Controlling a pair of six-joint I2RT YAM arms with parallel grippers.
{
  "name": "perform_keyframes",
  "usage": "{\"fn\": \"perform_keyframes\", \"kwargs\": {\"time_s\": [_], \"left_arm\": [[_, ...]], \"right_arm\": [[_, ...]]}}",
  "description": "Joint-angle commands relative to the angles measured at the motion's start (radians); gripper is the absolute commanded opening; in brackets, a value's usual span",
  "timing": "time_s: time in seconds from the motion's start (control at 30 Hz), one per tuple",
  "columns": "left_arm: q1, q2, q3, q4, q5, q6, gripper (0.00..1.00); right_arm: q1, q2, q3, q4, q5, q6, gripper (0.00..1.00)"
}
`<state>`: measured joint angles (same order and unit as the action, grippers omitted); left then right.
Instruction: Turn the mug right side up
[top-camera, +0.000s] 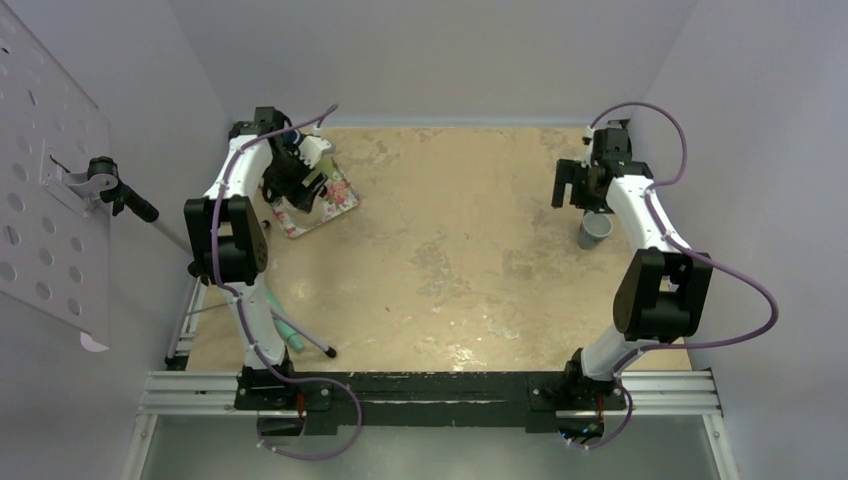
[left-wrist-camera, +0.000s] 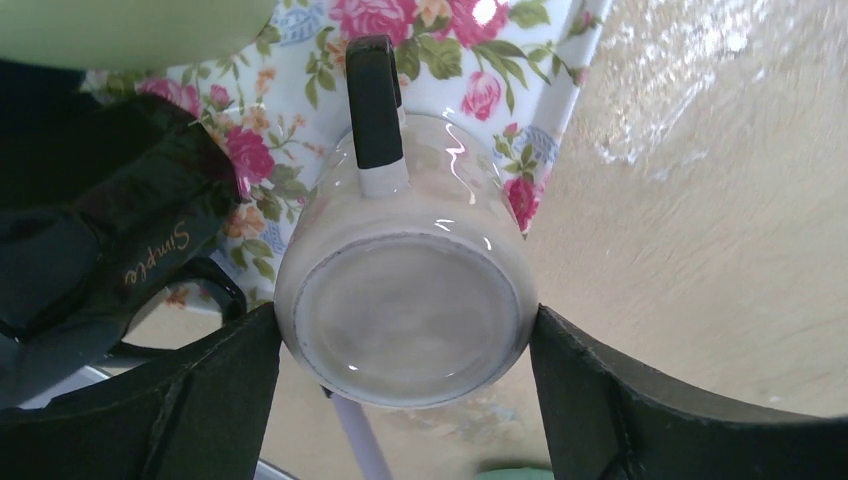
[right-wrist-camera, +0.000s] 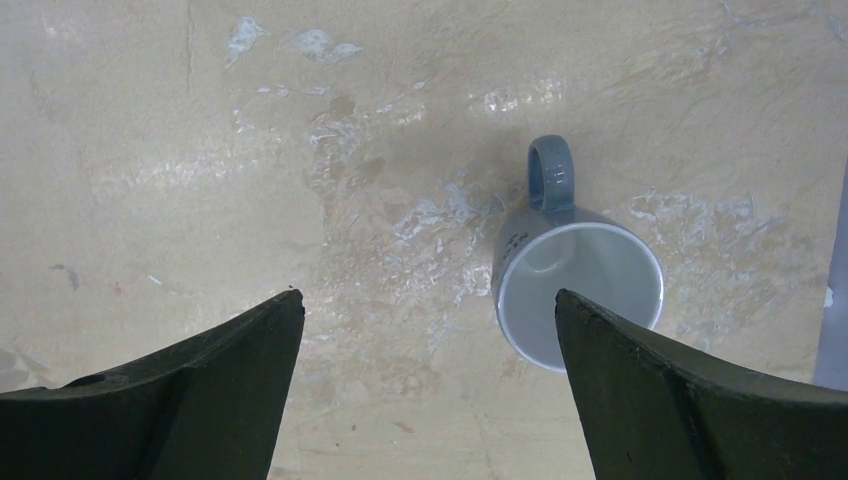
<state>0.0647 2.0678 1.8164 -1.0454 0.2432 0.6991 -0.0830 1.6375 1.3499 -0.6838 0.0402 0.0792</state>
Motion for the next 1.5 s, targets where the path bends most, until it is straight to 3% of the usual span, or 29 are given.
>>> {"fn": "perform_keyframes", "kwargs": {"time_s": [0.0,0.1,0.37,0.53,0.67,0.8,1.0,1.17,1.3,1.47], "left_arm": [[-0.005,-0.017,-0.013,-0.151,0.069,0.272,0.90],[-0.004,-0.012,0.017,-0.140,0.108,0.309,1.00],[-0.011,-0.005,0.131,-0.187,0.230,0.323,1.00],[-0.044,0.063,0.239,-0.157,0.138,0.200,1.00],[-0.050,0.131,0.265,-0.153,0.043,0.200,1.00],[-0.106,0.116,0.268,-0.127,0.066,0.219,1.00],[-0.196,0.138,0.300,-0.092,0.046,0.247,0.84],[-0.197,0.282,0.471,-0.194,-0.083,0.261,0.85],[-0.197,0.309,0.437,-0.132,-0.205,0.282,0.77],[-0.197,0.328,0.415,-0.138,-0.240,0.301,0.77]], "right_arm": [[0.019,-0.047,0.018,0.012,-0.015,-0.021,0.98],[0.025,-0.049,0.017,0.009,-0.012,-0.025,0.98],[0.026,-0.060,0.003,0.012,-0.013,-0.036,0.99],[0.026,-0.043,0.035,0.002,-0.028,-0.042,0.99],[0.026,-0.060,0.046,0.001,-0.024,-0.051,0.99],[0.026,-0.082,0.021,0.017,-0.033,-0.054,0.99],[0.028,-0.079,0.025,0.007,-0.037,-0.057,0.99],[0.029,-0.095,0.005,0.019,-0.038,-0.058,0.99],[0.036,-0.073,0.016,0.014,-0.039,-0.053,0.98],[0.054,-0.052,0.029,0.008,-0.037,-0.055,0.98]]}}
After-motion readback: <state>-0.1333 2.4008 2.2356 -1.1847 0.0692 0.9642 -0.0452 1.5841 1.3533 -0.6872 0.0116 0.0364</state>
